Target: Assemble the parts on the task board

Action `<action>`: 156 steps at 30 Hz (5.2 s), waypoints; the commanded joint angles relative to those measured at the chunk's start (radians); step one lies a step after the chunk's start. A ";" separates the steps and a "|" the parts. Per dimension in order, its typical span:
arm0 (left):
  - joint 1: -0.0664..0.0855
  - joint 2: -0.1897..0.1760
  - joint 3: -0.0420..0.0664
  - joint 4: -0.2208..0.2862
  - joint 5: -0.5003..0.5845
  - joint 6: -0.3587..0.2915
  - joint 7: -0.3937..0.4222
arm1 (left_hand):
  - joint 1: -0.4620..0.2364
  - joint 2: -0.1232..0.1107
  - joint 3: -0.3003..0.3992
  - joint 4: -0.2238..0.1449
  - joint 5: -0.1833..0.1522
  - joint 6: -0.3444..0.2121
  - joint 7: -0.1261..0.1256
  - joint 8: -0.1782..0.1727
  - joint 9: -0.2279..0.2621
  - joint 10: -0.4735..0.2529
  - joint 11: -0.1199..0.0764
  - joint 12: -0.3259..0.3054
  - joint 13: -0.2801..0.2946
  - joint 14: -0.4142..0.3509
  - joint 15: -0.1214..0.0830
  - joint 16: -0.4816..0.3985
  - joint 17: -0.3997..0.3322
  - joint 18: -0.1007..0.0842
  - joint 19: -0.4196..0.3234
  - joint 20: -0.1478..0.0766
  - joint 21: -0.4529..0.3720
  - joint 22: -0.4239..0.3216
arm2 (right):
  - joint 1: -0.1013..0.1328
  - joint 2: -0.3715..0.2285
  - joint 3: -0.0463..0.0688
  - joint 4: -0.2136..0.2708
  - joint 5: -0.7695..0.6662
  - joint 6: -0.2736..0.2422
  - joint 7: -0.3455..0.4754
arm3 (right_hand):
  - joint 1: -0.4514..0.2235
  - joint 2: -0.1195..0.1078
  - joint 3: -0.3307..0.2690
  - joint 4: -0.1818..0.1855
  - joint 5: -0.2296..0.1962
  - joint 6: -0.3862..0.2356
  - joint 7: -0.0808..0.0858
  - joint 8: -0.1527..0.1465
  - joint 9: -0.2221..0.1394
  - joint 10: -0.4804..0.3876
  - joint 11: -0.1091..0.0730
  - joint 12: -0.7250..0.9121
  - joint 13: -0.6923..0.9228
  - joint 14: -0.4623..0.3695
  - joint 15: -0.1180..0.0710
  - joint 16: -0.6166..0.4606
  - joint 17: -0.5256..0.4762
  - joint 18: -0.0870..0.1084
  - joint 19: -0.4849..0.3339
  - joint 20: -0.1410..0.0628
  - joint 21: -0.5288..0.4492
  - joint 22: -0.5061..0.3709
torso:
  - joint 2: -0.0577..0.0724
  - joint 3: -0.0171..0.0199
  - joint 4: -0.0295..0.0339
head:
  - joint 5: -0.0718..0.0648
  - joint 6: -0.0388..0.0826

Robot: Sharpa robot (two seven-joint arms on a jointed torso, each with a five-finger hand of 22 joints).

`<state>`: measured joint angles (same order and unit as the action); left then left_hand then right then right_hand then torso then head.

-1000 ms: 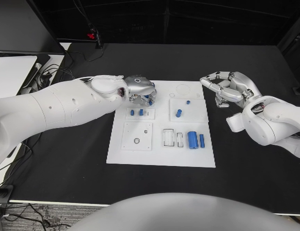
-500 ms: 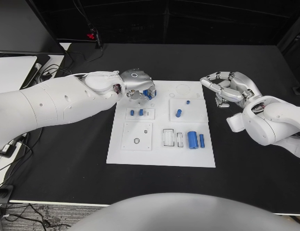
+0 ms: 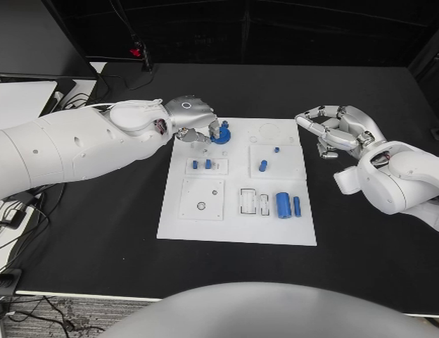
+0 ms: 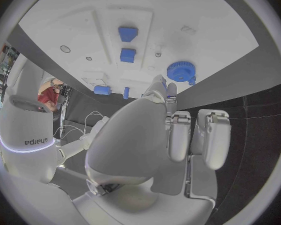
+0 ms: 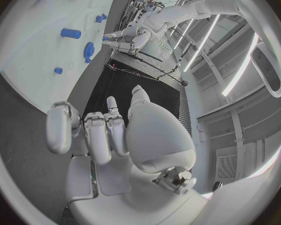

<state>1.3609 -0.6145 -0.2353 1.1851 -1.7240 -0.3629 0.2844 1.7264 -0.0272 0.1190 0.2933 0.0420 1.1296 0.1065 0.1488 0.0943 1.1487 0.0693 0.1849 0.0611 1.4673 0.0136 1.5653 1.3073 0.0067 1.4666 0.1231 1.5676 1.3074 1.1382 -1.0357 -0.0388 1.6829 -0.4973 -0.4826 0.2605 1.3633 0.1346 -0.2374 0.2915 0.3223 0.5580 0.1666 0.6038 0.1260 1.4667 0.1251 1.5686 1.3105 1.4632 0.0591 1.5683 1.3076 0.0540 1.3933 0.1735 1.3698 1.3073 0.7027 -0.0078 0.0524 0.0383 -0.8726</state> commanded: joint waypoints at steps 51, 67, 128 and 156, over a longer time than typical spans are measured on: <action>-0.010 -0.004 0.000 -0.003 -0.002 0.139 -0.041 | -0.023 -0.003 0.022 0.000 0.006 0.001 0.010 -0.012 0.001 0.004 0.000 -0.038 -0.001 0.103 0.000 0.005 0.263 -0.007 0.104 -0.006 0.003 0.263 | 0.001 -0.003 0.000 0.003 -0.002 0.005 0.005 | 0.010 0.005 -0.007 -0.001 0.007 0.003 0.036 0.004 -0.003 0.104 0.001 0.002 0.260 0.108 0.003 0.002 0.263 0.015 -0.001 -0.003 0.000 0.104 | 0.000 -0.0007 -0.0002 | 0.004 0.000; -0.011 0.002 0.000 -0.014 -0.002 0.167 -0.046 | -0.024 -0.003 0.023 0.000 0.006 0.003 0.009 -0.012 0.002 0.005 -0.001 -0.040 -0.001 0.103 0.000 0.005 0.263 -0.007 0.104 -0.006 0.003 0.263 | 0.001 -0.001 0.000 0.002 -0.002 0.007 0.004 | 0.010 0.006 -0.007 -0.001 0.007 0.002 0.036 0.004 -0.003 0.104 0.001 0.002 0.260 0.108 0.003 0.002 0.263 0.015 -0.001 -0.003 0.000 0.105 | 0.000 -0.0014 -0.0006 | 0.003 0.000; -0.017 -0.010 0.000 -0.026 -0.002 0.080 -0.100 | -0.145 -0.112 -0.021 -0.001 0.007 -0.292 0.071 -0.051 -0.022 -0.123 0.051 -0.086 0.006 0.090 0.036 -0.010 0.230 0.004 0.072 0.027 -0.028 0.248 | 0.001 -0.001 0.000 0.002 -0.002 0.007 0.003 | 0.011 0.006 -0.008 -0.001 0.007 0.001 0.036 0.005 -0.004 0.104 0.001 0.002 0.260 0.108 0.002 0.002 0.263 0.015 -0.001 -0.003 0.000 0.105 | -0.001 -0.0012 -0.0001 | -0.002 0.000; 0.005 -0.175 0.000 0.089 0.653 -0.055 -0.014 | -0.301 -0.080 -0.088 -0.006 0.223 -0.302 0.071 0.109 -0.020 -0.145 0.054 0.063 0.005 -0.392 0.048 -1.005 -0.813 0.175 -0.508 0.041 -1.090 -0.352 | 0.060 -0.015 0.003 -0.026 -0.194 0.096 -0.112 | 0.099 0.014 -0.024 0.000 -0.007 0.109 0.000 0.049 -0.020 -0.414 -0.035 -0.384 -0.260 0.108 -0.029 0.002 0.263 0.051 -0.110 -0.032 -0.142 0.013 | 0.000 -0.0026 -0.0008 | -0.005 0.010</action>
<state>1.3633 -0.7888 -0.2359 1.2669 -1.2886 -0.3489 0.2148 1.4355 -0.1069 0.0374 0.2875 0.2573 0.8328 0.1775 0.2539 0.0755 1.0029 0.1187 0.2456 0.0672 1.0789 0.0611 0.5689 0.4995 0.1712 0.9612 0.1638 0.4871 0.9627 1.1960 -1.0527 -0.0363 1.6589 -0.5938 -0.4365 0.1921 1.4660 0.1587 -0.2572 0.2918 0.3192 0.6603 0.1679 0.6583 0.1083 1.0986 0.0898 1.2224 1.0986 1.4669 0.0369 1.5683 1.3079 0.0857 1.2928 0.1412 1.2361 1.3073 0.7014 -0.0100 0.0537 0.0374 -0.8667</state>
